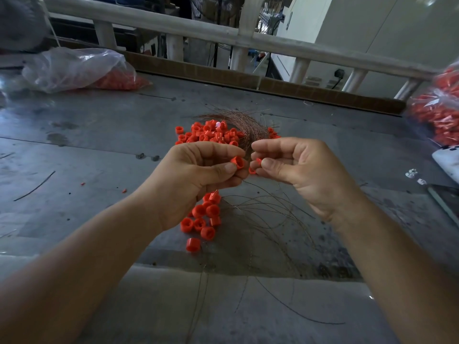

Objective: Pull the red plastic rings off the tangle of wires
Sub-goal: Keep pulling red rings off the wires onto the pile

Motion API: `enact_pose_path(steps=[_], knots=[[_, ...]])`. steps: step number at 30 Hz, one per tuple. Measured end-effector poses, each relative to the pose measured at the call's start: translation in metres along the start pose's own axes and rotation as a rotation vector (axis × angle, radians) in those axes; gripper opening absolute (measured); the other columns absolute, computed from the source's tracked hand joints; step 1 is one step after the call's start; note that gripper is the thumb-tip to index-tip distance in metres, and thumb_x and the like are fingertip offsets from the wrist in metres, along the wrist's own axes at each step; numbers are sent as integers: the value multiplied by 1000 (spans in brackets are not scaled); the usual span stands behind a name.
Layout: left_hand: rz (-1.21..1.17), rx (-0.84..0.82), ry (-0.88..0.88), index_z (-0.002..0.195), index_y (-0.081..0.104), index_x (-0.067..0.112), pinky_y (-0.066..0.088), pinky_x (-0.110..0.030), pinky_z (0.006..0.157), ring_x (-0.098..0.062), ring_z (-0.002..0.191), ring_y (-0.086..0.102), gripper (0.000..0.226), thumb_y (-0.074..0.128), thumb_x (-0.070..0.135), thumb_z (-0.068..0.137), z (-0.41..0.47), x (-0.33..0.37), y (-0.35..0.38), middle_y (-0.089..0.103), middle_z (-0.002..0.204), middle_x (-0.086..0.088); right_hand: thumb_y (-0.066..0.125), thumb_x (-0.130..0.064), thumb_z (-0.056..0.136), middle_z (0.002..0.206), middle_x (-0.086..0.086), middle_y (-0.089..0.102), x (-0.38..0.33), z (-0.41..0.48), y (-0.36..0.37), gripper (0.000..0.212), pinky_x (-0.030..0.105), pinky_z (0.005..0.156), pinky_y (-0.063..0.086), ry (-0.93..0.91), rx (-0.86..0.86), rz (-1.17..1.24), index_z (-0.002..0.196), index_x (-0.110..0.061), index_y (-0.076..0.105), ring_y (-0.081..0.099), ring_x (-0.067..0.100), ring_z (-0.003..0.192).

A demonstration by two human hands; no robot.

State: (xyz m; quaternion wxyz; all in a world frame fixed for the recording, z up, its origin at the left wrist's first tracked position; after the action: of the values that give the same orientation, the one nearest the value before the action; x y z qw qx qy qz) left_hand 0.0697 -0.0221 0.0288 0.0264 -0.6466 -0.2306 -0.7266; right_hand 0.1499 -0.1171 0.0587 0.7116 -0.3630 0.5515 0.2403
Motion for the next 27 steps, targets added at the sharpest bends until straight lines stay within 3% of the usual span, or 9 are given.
enact_pose_path(steps=[4, 9, 14, 18, 23, 27], knots=[[11, -3, 11, 82, 68, 7, 54, -17, 60, -13, 69, 69, 23, 59, 2, 62, -1, 1, 1, 72, 74, -7, 61, 4, 78, 74, -1, 68, -2, 0, -1, 19, 14, 69, 52, -33, 16, 4, 82, -15, 65, 66, 5, 74], [37, -1, 21, 84, 68, 7, 54, -17, 60, -14, 69, 69, 23, 59, 3, 62, -1, 2, 0, 72, 74, -7, 66, -17, 61, 62, -10, 63, -8, -1, -2, 16, 16, 59, 51, -99, 32, 5, 76, -21, 66, 61, 3, 63], [69, 8, 43, 80, 70, 11, 54, -17, 61, -13, 69, 69, 22, 60, 5, 61, -1, 4, 0, 72, 74, -6, 67, -10, 66, 72, -5, 62, -4, 0, 1, 18, 21, 63, 54, -104, 30, 21, 80, -19, 63, 65, 9, 69], [83, 11, 50, 81, 69, 11, 53, -17, 60, -12, 68, 69, 22, 59, 6, 62, -1, 5, 0, 72, 71, -5, 68, -12, 65, 69, -9, 66, -8, 1, 4, 19, 20, 65, 53, -154, 39, 0, 81, -21, 64, 66, 8, 70], [105, 35, 53, 82, 65, 7, 53, -17, 59, -12, 66, 69, 22, 60, 7, 61, -1, 7, -3, 71, 68, -5, 70, 0, 71, 72, -10, 67, -16, -2, 11, 29, 18, 70, 53, -263, 34, -140, 82, -26, 65, 66, 6, 72], [148, 36, 62, 82, 66, 7, 53, -17, 60, -12, 64, 68, 18, 60, 2, 66, -1, 9, -3, 70, 67, -4, 71, -1, 73, 83, -3, 69, -21, -6, 15, 25, 24, 73, 55, -339, 89, -280, 91, -18, 67, 67, 8, 77]])
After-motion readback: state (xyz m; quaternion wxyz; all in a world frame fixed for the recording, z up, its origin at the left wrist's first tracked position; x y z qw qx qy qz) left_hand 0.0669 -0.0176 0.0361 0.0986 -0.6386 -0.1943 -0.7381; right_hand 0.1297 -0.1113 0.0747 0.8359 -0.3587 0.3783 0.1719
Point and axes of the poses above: each hand's wrist, its own z-axis towards the middle knuckle, its own y-axis out of the palm, x = y × z, the point moved 9 cm from there along z, towards the middle knuckle
